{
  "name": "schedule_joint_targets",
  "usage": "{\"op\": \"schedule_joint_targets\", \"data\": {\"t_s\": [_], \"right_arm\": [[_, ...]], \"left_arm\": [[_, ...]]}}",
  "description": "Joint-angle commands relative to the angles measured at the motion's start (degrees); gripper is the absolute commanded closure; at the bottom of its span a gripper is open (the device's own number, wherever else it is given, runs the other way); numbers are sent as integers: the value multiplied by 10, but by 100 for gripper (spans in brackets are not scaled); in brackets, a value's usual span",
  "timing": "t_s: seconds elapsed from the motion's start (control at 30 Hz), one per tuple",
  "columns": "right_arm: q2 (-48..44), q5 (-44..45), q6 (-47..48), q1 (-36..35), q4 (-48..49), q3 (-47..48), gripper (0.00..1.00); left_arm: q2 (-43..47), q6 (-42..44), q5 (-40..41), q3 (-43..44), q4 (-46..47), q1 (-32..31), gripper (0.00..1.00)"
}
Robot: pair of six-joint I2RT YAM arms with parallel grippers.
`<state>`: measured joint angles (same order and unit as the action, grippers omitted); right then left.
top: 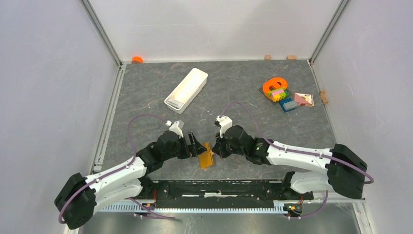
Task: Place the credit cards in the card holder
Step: Open the card holder at the center of the board.
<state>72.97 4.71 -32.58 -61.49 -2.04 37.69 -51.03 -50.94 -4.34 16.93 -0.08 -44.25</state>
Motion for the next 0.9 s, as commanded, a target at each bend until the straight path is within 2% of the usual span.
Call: {"op": "schedule_joint_targets", "data": {"t_s": [0.0, 0.23, 0.4, 0.6, 0.7, 0.87], "right_arm": [[-32, -30, -13, -3, 37, 3, 100], [-40, -34, -14, -3, 39, -2, 100], [-38, -30, -17, -3, 38, -5, 100], [-38, -22, -16, -3, 28, -3, 100], [-38, -17, -14, -3, 26, -2, 100], [-38, 13, -14, -3, -1, 1, 100]], "left_arm": [[5, 12, -19, 17, 30, -3, 4], [-35, 16, -33, 21, 47, -4, 6], [-41, 20, -22, 24, 27, -6, 24], [-24, 25, -7, 21, 4, -8, 29], [-23, 32, 10, 33, -47, -8, 35], [3, 42, 41, 52, -121, -9, 38]]}}
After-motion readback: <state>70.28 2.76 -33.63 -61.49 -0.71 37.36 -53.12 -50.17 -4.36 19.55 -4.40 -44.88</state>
